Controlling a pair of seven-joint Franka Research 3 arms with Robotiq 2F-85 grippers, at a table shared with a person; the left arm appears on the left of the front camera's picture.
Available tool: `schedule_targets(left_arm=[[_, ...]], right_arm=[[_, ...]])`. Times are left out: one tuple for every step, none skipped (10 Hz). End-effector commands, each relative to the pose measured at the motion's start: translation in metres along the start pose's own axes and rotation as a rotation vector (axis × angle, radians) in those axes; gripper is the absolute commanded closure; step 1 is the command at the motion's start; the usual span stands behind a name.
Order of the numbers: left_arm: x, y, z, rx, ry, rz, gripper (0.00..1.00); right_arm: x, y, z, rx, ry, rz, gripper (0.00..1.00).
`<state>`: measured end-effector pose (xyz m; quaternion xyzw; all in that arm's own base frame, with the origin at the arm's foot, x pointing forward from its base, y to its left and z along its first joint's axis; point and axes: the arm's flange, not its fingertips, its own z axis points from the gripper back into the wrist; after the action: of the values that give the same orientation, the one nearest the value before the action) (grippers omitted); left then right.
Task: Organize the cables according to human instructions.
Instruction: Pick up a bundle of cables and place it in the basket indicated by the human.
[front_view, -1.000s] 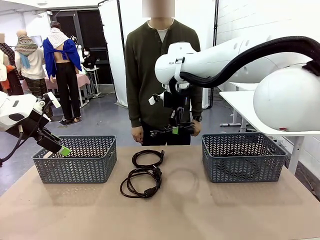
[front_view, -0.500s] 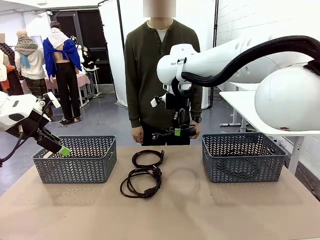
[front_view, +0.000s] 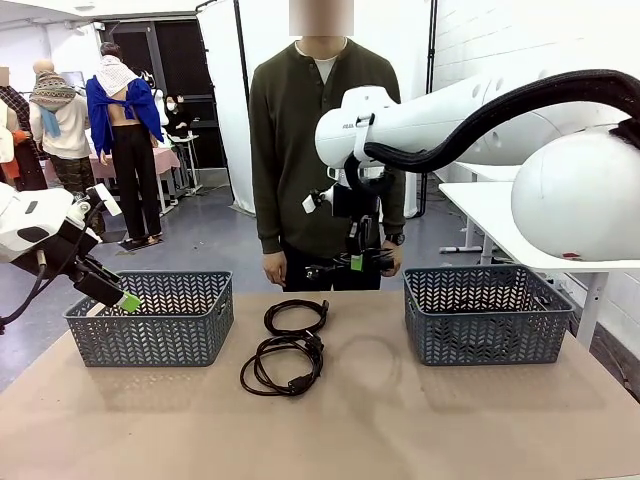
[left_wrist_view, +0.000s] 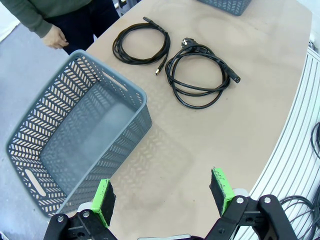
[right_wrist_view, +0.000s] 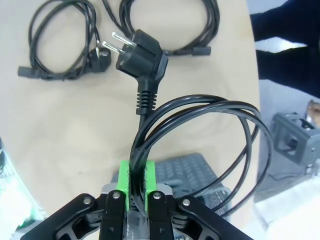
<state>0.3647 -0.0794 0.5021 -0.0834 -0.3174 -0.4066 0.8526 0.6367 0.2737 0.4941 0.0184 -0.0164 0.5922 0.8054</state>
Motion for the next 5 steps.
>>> schedule_targets(left_arm=[[-0.001,0.002,0.000,-0.009,-0.011,0.004,0.00],[-0.001,0.002,0.000,-0.009,-0.011,0.004,0.00],[-0.001,0.002,0.000,-0.009,-0.011,0.004,0.00],[-0.001,0.002,0.000,-0.009,-0.011,0.004,0.00],[-0.001,0.002,0.000,-0.009,-0.011,0.004,0.00]], right_arm=[[-0.042,0.012,0.022,0.007,-0.025,0.074,1.00],[-0.061,0.013,0.032,0.022,-0.018,0.097,1.00],[-0.077,0.015,0.040,0.017,-0.022,0.123,1.00],[-0.094,0.014,0.048,0.023,-0.036,0.143,1.00],[-0.111,0.012,0.054,0.017,-0.038,0.145,1.00]])
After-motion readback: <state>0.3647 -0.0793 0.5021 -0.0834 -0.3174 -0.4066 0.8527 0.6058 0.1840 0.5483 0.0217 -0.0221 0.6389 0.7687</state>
